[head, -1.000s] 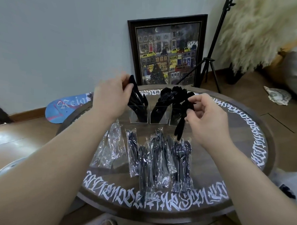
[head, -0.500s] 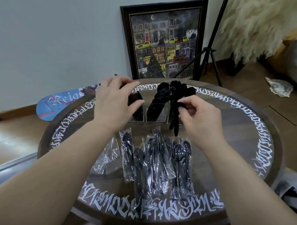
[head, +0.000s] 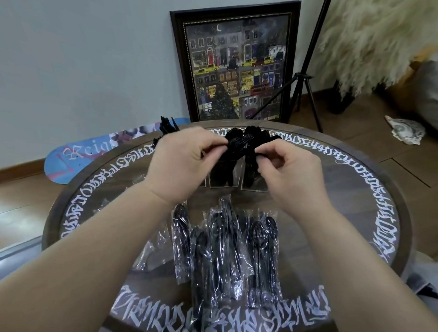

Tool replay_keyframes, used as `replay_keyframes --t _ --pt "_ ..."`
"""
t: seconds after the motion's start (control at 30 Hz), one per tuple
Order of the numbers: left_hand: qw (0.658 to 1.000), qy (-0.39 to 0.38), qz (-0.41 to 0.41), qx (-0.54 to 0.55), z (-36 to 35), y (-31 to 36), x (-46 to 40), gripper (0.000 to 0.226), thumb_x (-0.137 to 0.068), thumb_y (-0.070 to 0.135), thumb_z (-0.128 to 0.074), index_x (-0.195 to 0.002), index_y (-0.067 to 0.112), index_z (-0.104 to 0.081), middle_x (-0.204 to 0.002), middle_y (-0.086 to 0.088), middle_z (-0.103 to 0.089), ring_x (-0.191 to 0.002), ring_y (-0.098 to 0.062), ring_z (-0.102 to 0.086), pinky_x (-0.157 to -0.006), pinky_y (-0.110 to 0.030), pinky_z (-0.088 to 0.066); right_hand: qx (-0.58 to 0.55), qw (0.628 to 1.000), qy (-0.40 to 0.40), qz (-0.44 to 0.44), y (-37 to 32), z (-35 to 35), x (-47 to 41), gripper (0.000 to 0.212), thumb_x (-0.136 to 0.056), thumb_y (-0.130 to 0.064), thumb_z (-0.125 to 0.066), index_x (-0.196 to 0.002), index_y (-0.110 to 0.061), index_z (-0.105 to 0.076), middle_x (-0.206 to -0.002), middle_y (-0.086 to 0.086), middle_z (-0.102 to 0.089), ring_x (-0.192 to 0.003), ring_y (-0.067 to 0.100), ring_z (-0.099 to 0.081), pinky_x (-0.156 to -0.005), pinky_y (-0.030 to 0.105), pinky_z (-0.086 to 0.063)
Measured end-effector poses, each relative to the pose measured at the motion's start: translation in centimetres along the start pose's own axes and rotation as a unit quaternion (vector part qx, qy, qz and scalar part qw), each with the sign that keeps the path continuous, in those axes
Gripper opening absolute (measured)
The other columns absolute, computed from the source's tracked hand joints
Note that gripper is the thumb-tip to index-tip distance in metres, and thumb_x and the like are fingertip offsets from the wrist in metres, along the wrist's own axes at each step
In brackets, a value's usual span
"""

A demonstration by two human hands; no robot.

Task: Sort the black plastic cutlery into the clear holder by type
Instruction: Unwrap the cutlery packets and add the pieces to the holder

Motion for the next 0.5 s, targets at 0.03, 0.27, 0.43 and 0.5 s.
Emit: replay_keyframes --t 0.03,0.27,0.43,0.5 --pt "1.0 0.021 0.004 -0.004 0.8 -0.4 -0.5 0.012 -0.086 0.019 -0.067 -0.094 0.015 -0.075 -0.086 0.001 -0.072 -0.077 -0.009 -0.064 -0.076 -0.029 -0.055 0.009 1.0 0.008 0.002 0.0 0.4 -0.2 0.016 -0.087 -0.011 -0.064 -0.091 -0.025 -0.07 -0.068 -0.022 -0.058 -0.066 -0.005 -0.056 -0.064 0.006 -0.043" --pt "0.996 0.071 0.003 -0.044 1.9 -1.4 -3.0 0.013 -0.086 0.022 -0.065 -0.09 0.015 -0.076 -0.085 0.001 -0.072 -0.073 0.001 -0.052 -0.072 -0.008 -0.038 0.022 1.0 0.021 -0.004 0.5 1.1 -0.7 0.015 -0.087 -0.009 -0.063 -0.092 -0.022 -0.071 -0.069 -0.021 -0.057 -0.064 -0.007 -0.054 -0.062 0.003 -0.039" --pt "0.995 0.021 -0.013 -0.092 -0.5 -1.4 -2.5 0.011 -0.085 0.022 -0.067 -0.089 0.018 -0.076 -0.082 0.002 -0.073 -0.071 -0.015 -0.067 -0.065 -0.023 -0.048 0.024 0.999 0.022 -0.001 0.9 0.9 -1.1 0.015 -0.087 -0.01 -0.064 -0.092 -0.021 -0.072 -0.068 -0.022 -0.055 -0.064 -0.007 -0.053 -0.063 0.003 -0.039" --pt "0.991 -0.028 0.001 -0.127 -1.8 -1.9 -2.2 0.013 -0.087 0.023 -0.066 -0.094 0.02 -0.076 -0.085 0.001 -0.073 -0.077 -0.019 -0.068 -0.068 -0.026 -0.049 0.032 0.999 0.028 0.004 1.2 1.0 -1.3 0.015 -0.087 -0.01 -0.063 -0.093 -0.02 -0.072 -0.072 -0.023 -0.054 -0.064 -0.006 -0.053 -0.065 0.003 -0.039"
Point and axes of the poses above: each hand's wrist, its own x-axis away from the middle knuckle, its own z-axis out of the back of the hand, y = z × x, the point moved 7 cm from there along -x, towards the middle knuckle
